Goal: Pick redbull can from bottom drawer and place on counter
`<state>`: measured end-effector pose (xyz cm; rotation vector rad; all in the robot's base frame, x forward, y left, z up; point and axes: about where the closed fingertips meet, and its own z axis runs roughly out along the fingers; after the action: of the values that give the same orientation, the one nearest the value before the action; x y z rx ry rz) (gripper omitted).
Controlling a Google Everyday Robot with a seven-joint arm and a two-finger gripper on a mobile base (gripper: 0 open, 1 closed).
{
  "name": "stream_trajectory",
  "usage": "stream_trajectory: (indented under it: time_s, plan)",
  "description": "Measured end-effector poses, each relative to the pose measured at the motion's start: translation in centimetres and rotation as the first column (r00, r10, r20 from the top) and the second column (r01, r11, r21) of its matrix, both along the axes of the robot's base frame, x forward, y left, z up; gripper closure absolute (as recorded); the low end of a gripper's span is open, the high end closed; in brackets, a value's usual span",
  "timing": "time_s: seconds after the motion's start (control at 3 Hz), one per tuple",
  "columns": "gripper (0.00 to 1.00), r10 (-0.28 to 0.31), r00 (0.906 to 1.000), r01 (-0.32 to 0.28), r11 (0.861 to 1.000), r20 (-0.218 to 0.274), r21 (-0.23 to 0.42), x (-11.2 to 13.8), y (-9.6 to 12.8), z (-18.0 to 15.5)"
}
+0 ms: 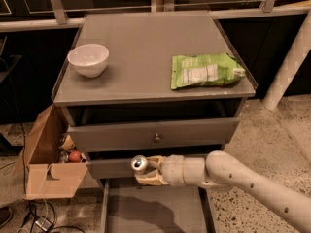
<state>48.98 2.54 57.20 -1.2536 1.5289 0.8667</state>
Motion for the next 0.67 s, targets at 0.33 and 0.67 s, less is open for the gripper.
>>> stream_trajectory:
  time_s: [0.33,0.67]
  plan:
    - [1.00,-0.012,0.9989,0.012,1.000,0.044,0.008,0.7,-0.2,2.7]
    - [1.00,-0.028,0.9967,0.028,1.000,0.076,0.007,1.5,-0.9,6.1]
